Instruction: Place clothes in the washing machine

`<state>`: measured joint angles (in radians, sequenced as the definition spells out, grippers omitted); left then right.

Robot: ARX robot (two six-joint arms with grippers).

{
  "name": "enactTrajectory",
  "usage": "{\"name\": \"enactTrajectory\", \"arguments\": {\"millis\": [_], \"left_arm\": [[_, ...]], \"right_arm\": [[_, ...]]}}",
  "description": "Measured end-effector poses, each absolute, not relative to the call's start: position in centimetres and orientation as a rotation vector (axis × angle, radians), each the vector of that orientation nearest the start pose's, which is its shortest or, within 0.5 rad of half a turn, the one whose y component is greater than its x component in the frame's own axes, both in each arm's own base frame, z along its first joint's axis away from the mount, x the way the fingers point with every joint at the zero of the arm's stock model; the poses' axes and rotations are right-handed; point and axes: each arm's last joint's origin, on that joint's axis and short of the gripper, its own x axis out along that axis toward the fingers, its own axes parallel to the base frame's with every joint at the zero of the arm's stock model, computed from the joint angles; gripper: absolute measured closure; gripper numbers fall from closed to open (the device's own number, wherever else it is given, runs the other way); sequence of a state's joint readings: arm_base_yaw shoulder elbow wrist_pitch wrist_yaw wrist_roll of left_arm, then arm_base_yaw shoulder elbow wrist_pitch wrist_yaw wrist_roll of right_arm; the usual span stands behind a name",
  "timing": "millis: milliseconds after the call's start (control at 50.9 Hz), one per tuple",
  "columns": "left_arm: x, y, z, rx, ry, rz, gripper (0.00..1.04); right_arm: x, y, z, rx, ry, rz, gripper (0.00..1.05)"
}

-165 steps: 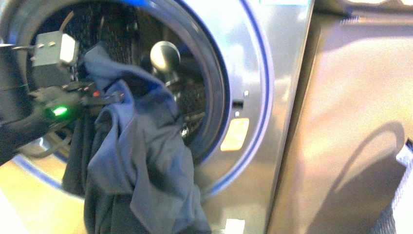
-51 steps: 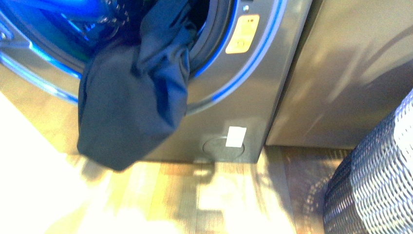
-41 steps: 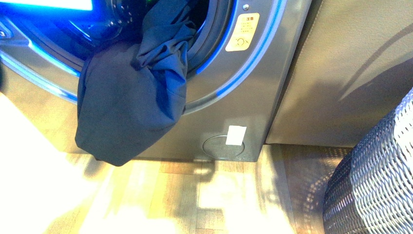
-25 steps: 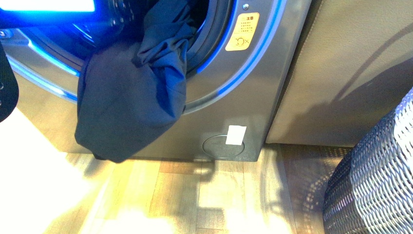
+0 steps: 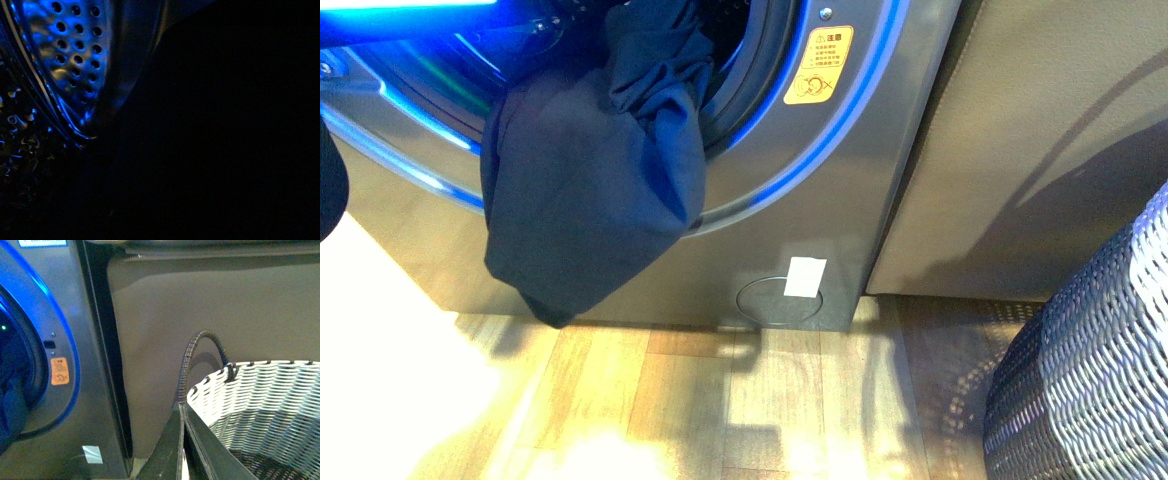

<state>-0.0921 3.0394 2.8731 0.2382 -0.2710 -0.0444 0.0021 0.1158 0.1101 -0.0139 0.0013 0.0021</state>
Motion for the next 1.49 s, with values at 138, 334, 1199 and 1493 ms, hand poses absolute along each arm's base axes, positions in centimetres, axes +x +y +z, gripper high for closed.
{"name": "enactTrajectory", "arguments": {"millis": [138,334,1199,1493], "left_arm": [[62.8,-5.0,15.4,-0.036,-0.071,0.192,0.98],[62.8,-5.4,14.5,0.008,-0.031,0.161,0.97],[63.0,-5.5,11.0,0.035,0.099,0.008,0.06],[62.9,-5.5,11.3,-0.002,0.031,0.01,0.08]], "right_arm": [[9.8,0.0,18.8,0.002,-0.001,0.0,1.02],[9.8,0.0,18.1,0.002,0.004,0.0,1.02],[9.8,0.0,16.5,0.002,0.003,0.0,1.02],[9.8,0.0,16.5,0.002,0.003,0.0,1.02]]}}
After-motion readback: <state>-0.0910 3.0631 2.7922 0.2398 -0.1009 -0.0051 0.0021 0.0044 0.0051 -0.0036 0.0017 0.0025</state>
